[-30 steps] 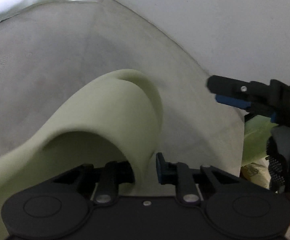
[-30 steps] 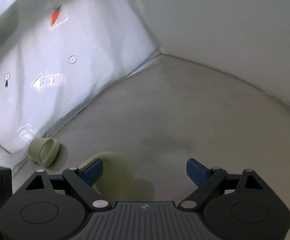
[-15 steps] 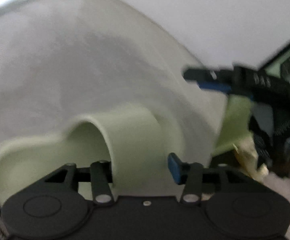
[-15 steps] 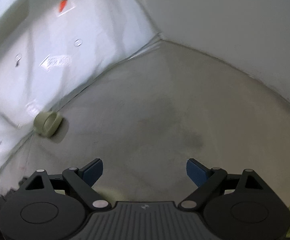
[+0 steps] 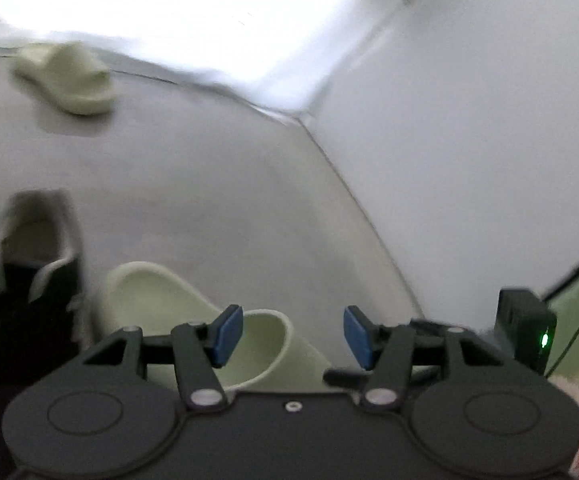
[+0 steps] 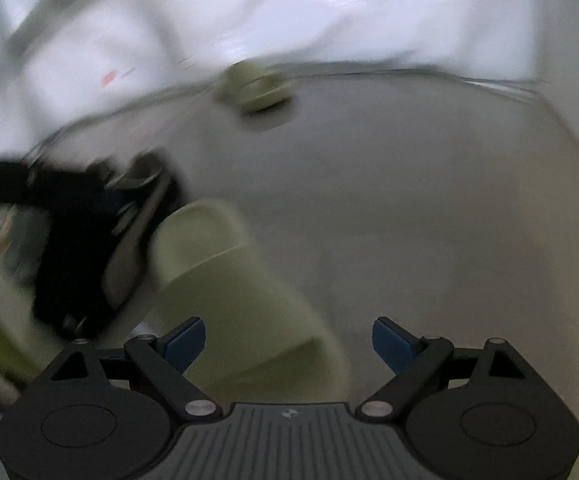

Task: Organize scattered shoes

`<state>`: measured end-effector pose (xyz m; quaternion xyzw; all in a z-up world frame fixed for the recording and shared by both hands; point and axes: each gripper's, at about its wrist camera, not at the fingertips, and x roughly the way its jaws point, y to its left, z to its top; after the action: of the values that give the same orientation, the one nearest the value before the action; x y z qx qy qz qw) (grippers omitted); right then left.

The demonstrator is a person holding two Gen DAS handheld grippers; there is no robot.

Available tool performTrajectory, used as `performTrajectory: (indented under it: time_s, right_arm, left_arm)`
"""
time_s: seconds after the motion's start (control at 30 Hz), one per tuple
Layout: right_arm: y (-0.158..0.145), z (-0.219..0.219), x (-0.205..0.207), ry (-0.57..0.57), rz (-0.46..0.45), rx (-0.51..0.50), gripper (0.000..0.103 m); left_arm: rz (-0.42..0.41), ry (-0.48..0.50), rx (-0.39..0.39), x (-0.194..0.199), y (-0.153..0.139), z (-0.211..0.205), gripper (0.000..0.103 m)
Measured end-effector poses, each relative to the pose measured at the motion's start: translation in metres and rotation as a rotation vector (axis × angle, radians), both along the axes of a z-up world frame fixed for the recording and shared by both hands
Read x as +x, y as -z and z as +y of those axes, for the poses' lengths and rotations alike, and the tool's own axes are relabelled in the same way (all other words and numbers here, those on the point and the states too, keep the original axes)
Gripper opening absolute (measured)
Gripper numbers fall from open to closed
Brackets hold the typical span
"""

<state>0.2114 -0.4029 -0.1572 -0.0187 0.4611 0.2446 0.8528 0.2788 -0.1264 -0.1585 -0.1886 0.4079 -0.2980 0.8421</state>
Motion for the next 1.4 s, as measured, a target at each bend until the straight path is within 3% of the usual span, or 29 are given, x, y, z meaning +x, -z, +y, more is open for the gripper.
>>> performTrajectory:
  time_s: [0.07,0.17,0.27,0.43,0.53,0.57,0.73,0.9,0.97,1.03,1.17,1.2,1.23,1.4]
  right_arm:
    - [0.006,0.012,0.004,-0.060,0.003,-0.012,0.091]
    - [0.012,0.026,0.011,-0.064,-0.007,-0.030,0.091]
    - [0.011,0.030,0.028,0.067,0.040,-0.013,0.089]
    - [0.009,0.048,0.048,0.149,0.084,-0.020,0.086]
    - [0.009,0.066,0.050,0.050,0.144,0.069,0.064]
    - [0.010,0.073,0.049,0.009,0.170,0.099,0.063]
    - [0.010,0.091,0.044,-0.026,0.127,0.065,0.069]
    - [0.009,0.077,0.049,0.024,0.163,0.159,0.070]
    - [0.004,0.068,0.049,0.050,0.159,0.203,0.077]
    - [-0.005,0.058,0.050,0.096,0.107,0.222,0.094]
    - [-0.026,0.045,0.065,0.133,0.005,0.182,0.097]
    - [-0.029,0.044,0.069,0.126,-0.007,0.176,0.098]
    - [-0.031,0.043,0.072,0.118,-0.018,0.172,0.099]
    - [-0.035,0.051,0.113,0.077,-0.066,0.110,0.100]
  left_arm:
    - [-0.002,-0.060,0.009,-0.016,0.002,0.007,0.057]
    - [0.006,-0.115,0.019,-0.031,0.006,0.017,0.057]
    - [0.011,-0.143,0.026,-0.048,0.000,0.023,0.057]
    - [0.008,-0.217,0.029,-0.071,-0.007,0.020,0.057]
    - [0.008,-0.249,0.021,-0.067,-0.006,0.016,0.057]
    - [0.006,-0.265,0.022,-0.073,-0.008,0.016,0.057]
    - [0.010,-0.305,0.056,-0.086,-0.010,0.019,0.057]
    - [0.004,-0.330,0.055,-0.088,-0.013,0.033,0.057]
    - [-0.012,-0.338,0.059,-0.084,-0.018,0.040,0.057]
    - [-0.038,-0.360,0.049,-0.074,-0.020,0.046,0.065]
    - [-0.074,-0.421,0.053,-0.051,-0.021,0.053,0.071]
    - [-0.075,-0.435,0.066,-0.041,-0.021,0.054,0.080]
    - [-0.083,-0.442,0.076,-0.034,-0.020,0.055,0.082]
    - [-0.117,-0.456,0.094,-0.005,-0.016,0.060,0.082]
